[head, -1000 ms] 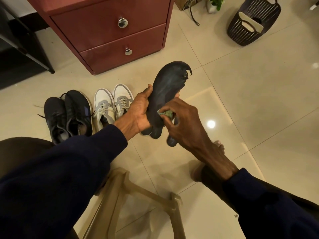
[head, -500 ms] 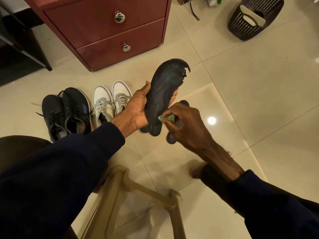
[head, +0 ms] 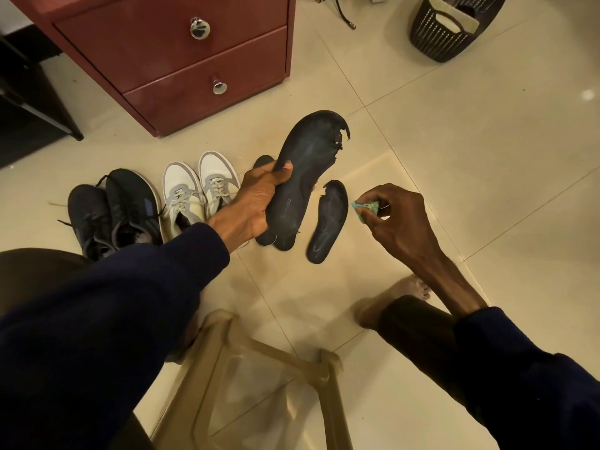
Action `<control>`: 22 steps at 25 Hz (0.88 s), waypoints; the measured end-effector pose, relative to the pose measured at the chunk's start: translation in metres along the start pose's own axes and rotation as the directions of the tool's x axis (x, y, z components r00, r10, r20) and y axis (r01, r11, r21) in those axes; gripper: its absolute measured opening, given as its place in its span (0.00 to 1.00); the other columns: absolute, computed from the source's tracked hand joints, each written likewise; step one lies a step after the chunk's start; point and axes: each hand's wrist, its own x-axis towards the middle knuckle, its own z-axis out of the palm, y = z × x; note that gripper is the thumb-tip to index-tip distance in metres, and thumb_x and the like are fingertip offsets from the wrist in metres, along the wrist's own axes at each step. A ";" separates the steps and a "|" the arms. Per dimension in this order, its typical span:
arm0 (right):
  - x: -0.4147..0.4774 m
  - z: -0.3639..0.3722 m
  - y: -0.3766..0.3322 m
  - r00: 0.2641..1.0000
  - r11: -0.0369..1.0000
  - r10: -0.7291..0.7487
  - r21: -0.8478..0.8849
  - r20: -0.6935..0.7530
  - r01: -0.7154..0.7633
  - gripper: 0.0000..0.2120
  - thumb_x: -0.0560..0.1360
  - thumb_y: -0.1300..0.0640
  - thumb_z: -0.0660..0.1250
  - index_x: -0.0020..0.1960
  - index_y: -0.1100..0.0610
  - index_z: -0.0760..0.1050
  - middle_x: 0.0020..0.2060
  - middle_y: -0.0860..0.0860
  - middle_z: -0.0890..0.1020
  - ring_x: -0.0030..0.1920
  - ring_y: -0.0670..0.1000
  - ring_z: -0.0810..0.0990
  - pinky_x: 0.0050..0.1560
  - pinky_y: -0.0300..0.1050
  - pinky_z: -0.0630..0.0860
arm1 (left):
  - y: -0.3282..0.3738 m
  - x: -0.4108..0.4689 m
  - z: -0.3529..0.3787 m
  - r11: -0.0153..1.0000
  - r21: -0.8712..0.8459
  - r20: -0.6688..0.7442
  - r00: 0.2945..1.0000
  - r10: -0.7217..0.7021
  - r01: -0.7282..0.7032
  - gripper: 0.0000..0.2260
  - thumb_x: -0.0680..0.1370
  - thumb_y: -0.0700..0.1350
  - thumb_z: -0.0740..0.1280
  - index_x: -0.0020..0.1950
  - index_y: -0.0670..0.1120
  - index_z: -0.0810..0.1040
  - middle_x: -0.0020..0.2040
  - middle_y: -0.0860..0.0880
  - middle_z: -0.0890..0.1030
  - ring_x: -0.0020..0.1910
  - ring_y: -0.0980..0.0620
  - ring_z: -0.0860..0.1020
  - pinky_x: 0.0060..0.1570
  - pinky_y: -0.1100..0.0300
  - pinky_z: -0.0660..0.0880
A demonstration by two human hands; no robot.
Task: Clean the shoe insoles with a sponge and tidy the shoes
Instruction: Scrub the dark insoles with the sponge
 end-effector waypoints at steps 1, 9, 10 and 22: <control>-0.005 0.000 0.005 1.000 1.000 0.011 -0.015 0.017 -0.011 0.06 0.75 0.59 0.76 0.51 0.55 0.83 0.46 0.47 0.83 0.45 0.45 0.81 0.47 0.40 0.82 | -0.005 0.003 -0.001 0.998 0.064 -0.074 0.997 0.012 -0.007 0.15 0.80 0.44 0.72 0.65 0.41 0.80 0.59 0.39 0.84 0.59 0.38 0.83 0.61 0.43 0.80; -0.026 -0.006 0.035 0.996 0.995 0.074 -0.073 0.042 -0.071 0.05 0.75 0.59 0.76 0.49 0.59 0.84 0.45 0.52 0.84 0.43 0.50 0.81 0.46 0.47 0.82 | -0.063 0.019 0.012 0.973 0.229 -0.150 0.989 0.010 0.025 0.11 0.79 0.35 0.71 0.61 0.42 0.80 0.50 0.49 0.84 0.46 0.52 0.83 0.38 0.60 0.82; -0.028 -0.008 0.039 0.996 0.994 0.085 -0.074 0.029 -0.083 0.04 0.75 0.59 0.76 0.49 0.59 0.84 0.44 0.52 0.84 0.42 0.49 0.81 0.46 0.46 0.82 | -0.072 0.024 0.014 0.960 0.278 -0.145 0.989 0.002 0.039 0.11 0.79 0.34 0.71 0.60 0.43 0.80 0.50 0.48 0.84 0.46 0.51 0.83 0.40 0.58 0.82; -0.028 0.071 0.111 0.965 0.963 0.258 0.096 -0.053 -0.252 0.03 0.75 0.58 0.76 0.46 0.57 0.84 0.39 0.46 0.82 0.38 0.40 0.79 0.40 0.28 0.74 | -0.171 0.136 0.003 0.864 0.494 -0.271 0.962 0.043 0.101 0.13 0.80 0.31 0.64 0.58 0.47 0.77 0.48 0.50 0.81 0.45 0.51 0.82 0.34 0.65 0.77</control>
